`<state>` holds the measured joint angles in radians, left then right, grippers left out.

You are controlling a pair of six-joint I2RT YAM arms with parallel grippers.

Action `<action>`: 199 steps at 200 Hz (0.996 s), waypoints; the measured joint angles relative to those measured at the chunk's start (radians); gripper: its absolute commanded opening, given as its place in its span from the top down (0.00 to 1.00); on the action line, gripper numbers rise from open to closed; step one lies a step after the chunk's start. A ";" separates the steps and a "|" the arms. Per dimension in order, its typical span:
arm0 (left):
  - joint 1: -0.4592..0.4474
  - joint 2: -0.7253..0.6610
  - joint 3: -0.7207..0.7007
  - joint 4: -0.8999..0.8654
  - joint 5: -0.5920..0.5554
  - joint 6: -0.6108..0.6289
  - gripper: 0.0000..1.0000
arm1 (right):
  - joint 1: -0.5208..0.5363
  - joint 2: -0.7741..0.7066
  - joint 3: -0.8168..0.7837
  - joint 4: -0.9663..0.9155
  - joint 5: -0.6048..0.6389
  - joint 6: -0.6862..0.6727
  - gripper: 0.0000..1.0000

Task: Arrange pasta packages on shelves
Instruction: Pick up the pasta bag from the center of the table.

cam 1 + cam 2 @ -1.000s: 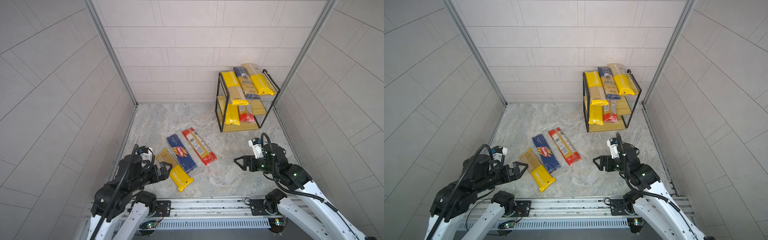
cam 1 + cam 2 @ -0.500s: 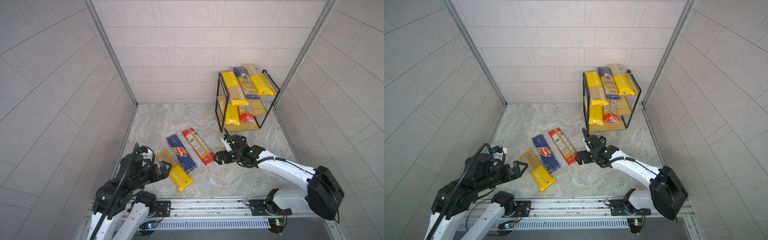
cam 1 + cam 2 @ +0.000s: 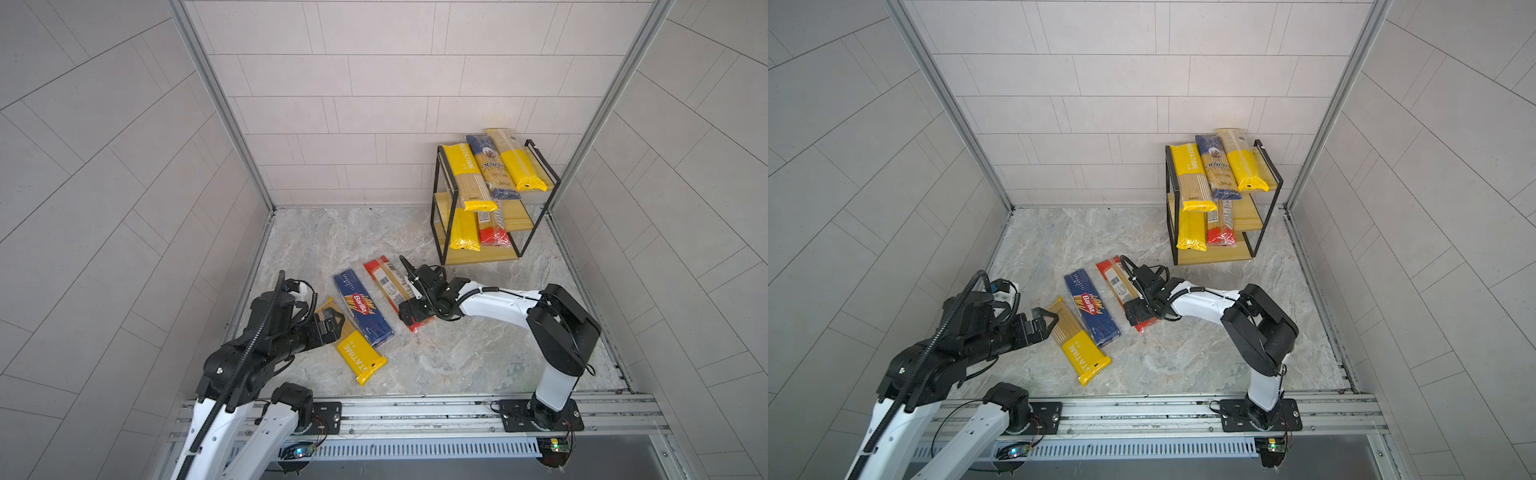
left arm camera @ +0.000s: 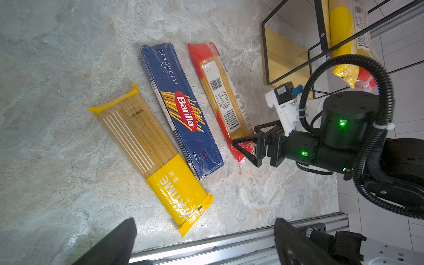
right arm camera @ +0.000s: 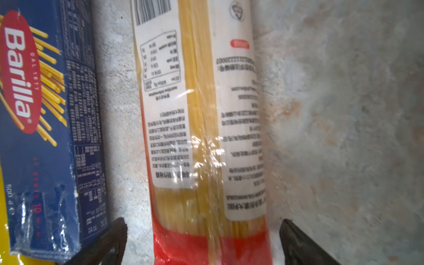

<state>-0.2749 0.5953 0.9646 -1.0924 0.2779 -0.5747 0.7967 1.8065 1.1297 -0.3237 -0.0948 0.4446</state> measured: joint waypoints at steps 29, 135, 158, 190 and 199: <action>0.000 0.010 0.000 0.006 -0.008 0.008 0.01 | 0.026 0.049 0.031 -0.032 0.059 -0.013 0.02; 0.000 -0.004 0.008 0.005 -0.010 0.026 0.01 | 0.046 0.091 0.105 -0.077 0.133 -0.022 0.94; 0.000 -0.012 0.013 0.003 -0.010 0.026 0.01 | 0.045 0.055 0.053 -0.040 0.119 -0.013 1.00; 0.000 -0.024 0.014 0.002 -0.009 0.026 0.01 | 0.038 -0.064 -0.087 -0.017 0.042 0.009 1.00; 0.000 -0.027 0.016 -0.002 -0.009 0.026 0.01 | 0.038 -0.108 -0.136 -0.017 0.014 0.019 1.00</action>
<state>-0.2749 0.5682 0.9810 -1.0943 0.2691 -0.5484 0.8345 1.6981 0.9936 -0.3408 -0.0803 0.4637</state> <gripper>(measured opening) 0.994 0.160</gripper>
